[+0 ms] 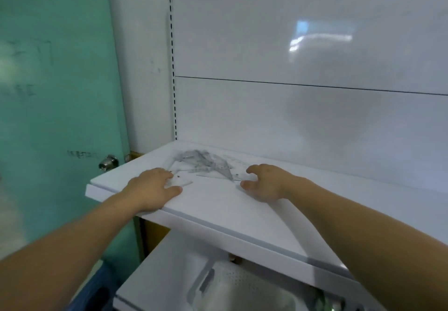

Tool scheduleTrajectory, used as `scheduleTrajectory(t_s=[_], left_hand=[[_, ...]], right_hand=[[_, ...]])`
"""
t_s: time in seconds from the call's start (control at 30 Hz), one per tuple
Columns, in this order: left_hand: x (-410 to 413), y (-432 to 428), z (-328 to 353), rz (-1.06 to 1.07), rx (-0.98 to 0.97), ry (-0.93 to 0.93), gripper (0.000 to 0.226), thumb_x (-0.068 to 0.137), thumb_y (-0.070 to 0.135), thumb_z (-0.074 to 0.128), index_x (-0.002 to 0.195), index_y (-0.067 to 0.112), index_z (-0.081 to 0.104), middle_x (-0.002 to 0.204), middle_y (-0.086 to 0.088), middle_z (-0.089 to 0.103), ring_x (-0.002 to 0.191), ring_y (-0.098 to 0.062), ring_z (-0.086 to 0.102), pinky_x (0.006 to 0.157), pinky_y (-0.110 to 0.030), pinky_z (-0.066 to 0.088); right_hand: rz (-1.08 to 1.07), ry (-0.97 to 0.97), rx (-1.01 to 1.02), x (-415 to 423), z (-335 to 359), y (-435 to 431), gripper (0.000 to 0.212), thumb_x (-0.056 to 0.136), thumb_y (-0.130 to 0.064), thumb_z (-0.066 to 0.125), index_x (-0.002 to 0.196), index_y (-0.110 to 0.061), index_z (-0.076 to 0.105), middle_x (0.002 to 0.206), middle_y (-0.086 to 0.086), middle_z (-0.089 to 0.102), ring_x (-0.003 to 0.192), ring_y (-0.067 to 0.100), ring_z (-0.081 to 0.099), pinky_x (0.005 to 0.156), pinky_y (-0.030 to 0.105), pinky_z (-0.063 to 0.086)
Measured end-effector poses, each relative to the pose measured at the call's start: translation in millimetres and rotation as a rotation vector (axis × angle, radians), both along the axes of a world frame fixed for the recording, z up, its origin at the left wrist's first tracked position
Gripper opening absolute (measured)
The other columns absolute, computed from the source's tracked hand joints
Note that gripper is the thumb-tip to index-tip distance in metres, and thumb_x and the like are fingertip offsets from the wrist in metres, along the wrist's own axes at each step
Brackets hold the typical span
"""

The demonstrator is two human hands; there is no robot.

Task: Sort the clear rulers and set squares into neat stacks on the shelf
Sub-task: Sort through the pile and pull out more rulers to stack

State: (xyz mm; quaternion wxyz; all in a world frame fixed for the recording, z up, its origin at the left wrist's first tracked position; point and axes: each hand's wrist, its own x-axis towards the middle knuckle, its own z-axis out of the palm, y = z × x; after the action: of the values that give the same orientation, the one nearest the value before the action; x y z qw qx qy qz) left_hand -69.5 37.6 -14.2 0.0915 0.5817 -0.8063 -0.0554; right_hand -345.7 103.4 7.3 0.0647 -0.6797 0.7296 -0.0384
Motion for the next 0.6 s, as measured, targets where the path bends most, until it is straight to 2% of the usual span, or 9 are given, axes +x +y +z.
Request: scheduleTrajectory(t_s=[0.13,0.23,0.3,0.37,0.43,0.53,0.6], left_hand=[[9.5,-29.2,3.4,0.095,0.022,-0.113,0.075,0.081,0.075,0.036,0.139,0.027,0.039,0.144,-0.003,0.039,0.127,-0.027,0.039,0.098,-0.042,0.034],[6.6,-46.2,7.5,0.082,0.047,-0.091,0.075,0.078,0.075,0.044,0.14,0.033,0.038,0.146,0.0,0.037,0.129,-0.026,0.036,0.101,-0.042,0.034],[3.9,-53.9,9.6,0.053,0.074,-0.046,0.068,0.078,0.068,0.051,0.137,0.036,0.04,0.145,0.002,0.038,0.13,-0.024,0.036,0.104,-0.041,0.034],[0.9,-59.6,10.5,-0.003,0.071,0.001,0.054,0.083,0.05,0.054,0.134,0.033,0.045,0.143,0.004,0.04,0.128,-0.02,0.039,0.106,-0.037,0.034],[-0.6,-62.6,9.8,-0.051,0.026,0.06,0.039,0.087,0.034,0.054,0.126,0.032,0.053,0.138,0.006,0.046,0.122,-0.015,0.043,0.103,-0.03,0.035],[1.7,-64.7,3.6,-0.108,-0.043,0.079,0.028,0.088,0.029,0.054,0.115,0.034,0.06,0.128,0.01,0.051,0.116,-0.011,0.046,0.099,-0.025,0.035],[5.6,-66.0,1.7,-0.153,-0.075,0.08,0.025,0.088,0.029,0.055,0.111,0.035,0.061,0.12,0.013,0.053,0.113,-0.009,0.047,0.097,-0.023,0.035]], right_hand=[[0.026,0.009,-0.009,23.2,-3.7,-53.9,0.07,0.091,-0.064,0.036,0.144,-0.017,0.033,0.148,0.008,0.036,0.134,0.028,0.037,0.107,0.037,0.032],[0.005,0.043,-0.013,30.0,-5.3,-88.5,0.078,0.084,-0.072,0.036,0.137,-0.015,0.039,0.139,0.011,0.044,0.126,0.03,0.043,0.102,0.04,0.038],[0.013,0.043,-0.016,30.8,-3.5,-110.2,0.075,0.084,-0.069,0.042,0.135,-0.014,0.043,0.137,0.01,0.046,0.123,0.03,0.045,0.1,0.039,0.04],[0.031,-0.049,-0.036,29.6,-1.2,-127.8,0.064,0.087,-0.054,0.053,0.135,-0.011,0.045,0.138,0.009,0.047,0.124,0.028,0.045,0.1,0.035,0.039],[0.038,-0.168,-0.037,27.2,-0.3,-137.4,0.066,0.087,-0.042,0.061,0.14,-0.009,0.04,0.141,0.008,0.046,0.127,0.025,0.044,0.101,0.03,0.037],[0.01,-0.268,-0.029,21.3,-0.5,-139.6,0.071,0.083,-0.039,0.067,0.142,-0.012,0.04,0.143,0.006,0.044,0.127,0.023,0.044,0.101,0.029,0.037],[-0.006,-0.304,-0.055,15.8,-0.6,-139.6,0.058,0.083,-0.035,0.067,0.134,-0.014,0.05,0.13,0.006,0.054,0.111,0.021,0.054,0.092,0.026,0.041]])
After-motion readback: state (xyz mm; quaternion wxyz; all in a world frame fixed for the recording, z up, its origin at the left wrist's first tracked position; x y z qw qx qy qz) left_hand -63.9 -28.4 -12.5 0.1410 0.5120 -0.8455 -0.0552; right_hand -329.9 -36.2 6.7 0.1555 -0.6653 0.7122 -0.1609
